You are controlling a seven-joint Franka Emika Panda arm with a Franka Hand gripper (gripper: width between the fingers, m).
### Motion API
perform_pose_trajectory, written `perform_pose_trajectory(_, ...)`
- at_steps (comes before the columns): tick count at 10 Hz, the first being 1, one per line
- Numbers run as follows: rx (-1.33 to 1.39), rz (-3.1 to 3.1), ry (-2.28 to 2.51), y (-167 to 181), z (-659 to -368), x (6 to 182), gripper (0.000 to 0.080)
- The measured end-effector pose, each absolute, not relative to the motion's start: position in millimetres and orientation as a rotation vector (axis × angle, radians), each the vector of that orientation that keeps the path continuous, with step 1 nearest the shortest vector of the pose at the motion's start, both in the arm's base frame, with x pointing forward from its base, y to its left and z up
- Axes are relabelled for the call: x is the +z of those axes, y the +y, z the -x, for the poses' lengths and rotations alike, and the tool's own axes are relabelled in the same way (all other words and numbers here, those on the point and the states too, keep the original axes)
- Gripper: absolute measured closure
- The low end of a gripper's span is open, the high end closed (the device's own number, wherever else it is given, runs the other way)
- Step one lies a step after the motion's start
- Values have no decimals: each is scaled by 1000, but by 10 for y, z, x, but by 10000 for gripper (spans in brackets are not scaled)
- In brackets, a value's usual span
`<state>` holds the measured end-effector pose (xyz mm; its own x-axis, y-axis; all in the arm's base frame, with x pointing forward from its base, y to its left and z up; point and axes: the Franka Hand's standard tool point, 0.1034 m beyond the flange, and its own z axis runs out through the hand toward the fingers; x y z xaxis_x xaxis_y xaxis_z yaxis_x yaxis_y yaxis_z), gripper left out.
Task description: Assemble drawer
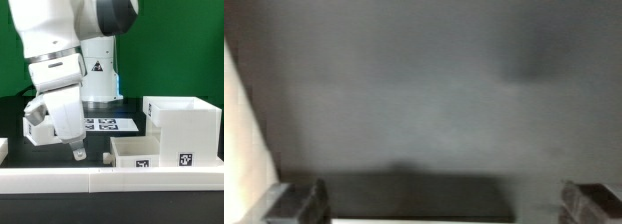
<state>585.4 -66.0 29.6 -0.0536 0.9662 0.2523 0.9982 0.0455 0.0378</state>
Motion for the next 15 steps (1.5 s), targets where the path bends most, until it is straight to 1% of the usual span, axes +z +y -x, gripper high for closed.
perform_pose_trajectory(3, -310, 2048, -2185, -449, -5966, 260, 150)
perform_pose_trajectory(7, -310, 2047, -2187, -428, -5964, 257, 150)
perform_pose_trajectory(9, -321, 2045, -2178, -292, -5977, 271, 150)
perform_pose_trajectory(13, -317, 2072, -2136, -115, -5968, 234, 150)
perform_pose_trajectory(15, -313, 2071, -2134, 64, -5982, 236, 150)
